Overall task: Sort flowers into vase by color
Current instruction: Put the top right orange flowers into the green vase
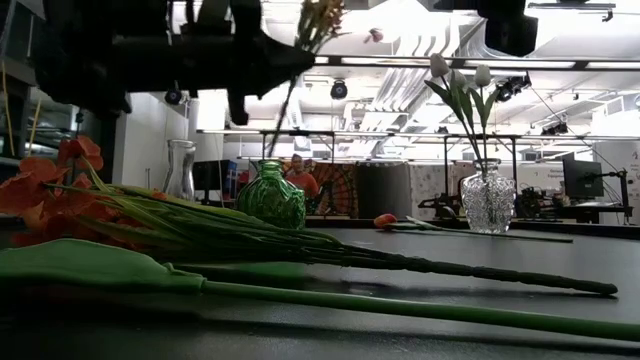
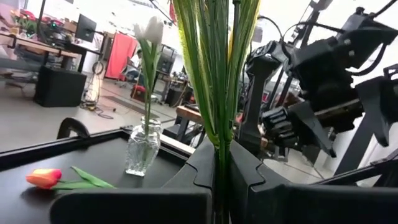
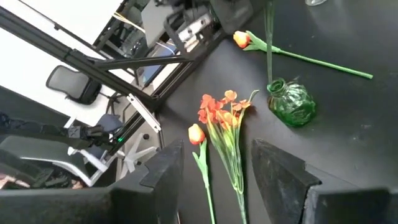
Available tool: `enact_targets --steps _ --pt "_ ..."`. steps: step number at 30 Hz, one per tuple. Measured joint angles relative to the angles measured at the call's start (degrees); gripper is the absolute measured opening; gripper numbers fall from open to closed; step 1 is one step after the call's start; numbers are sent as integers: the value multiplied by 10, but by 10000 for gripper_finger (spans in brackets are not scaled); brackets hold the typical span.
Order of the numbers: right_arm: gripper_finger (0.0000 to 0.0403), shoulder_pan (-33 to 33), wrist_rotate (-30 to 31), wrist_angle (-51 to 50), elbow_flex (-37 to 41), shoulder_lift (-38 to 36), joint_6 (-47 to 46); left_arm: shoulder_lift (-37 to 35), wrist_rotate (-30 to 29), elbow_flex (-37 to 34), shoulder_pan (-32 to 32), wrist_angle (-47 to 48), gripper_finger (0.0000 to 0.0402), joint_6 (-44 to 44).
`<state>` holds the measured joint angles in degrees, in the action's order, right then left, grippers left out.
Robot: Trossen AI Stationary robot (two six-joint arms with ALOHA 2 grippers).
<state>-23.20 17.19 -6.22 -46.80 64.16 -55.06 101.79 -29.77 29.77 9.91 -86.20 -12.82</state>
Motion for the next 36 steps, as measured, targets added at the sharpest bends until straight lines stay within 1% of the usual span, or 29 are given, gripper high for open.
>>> enact_targets --steps 5,13,20,23,28,33,36 --pt "174 1 1 0 0 0 -2 42 -9 22 0 -8 0 9" --pt "174 1 1 -8 0 0 1 36 -11 5 8 -9 0 13" --pt "174 1 -1 -17 0 0 1 36 48 0 16 15 14 65" --pt "174 1 0 -17 0 0 6 36 68 0 16 27 23 65" --pt "174 1 0 -17 0 0 11 36 66 0 16 23 46 56" --pt "174 1 -1 -17 0 0 5 36 65 0 16 26 80 40" --pt "174 1 -14 -17 0 0 -1 26 66 0 13 31 107 37"
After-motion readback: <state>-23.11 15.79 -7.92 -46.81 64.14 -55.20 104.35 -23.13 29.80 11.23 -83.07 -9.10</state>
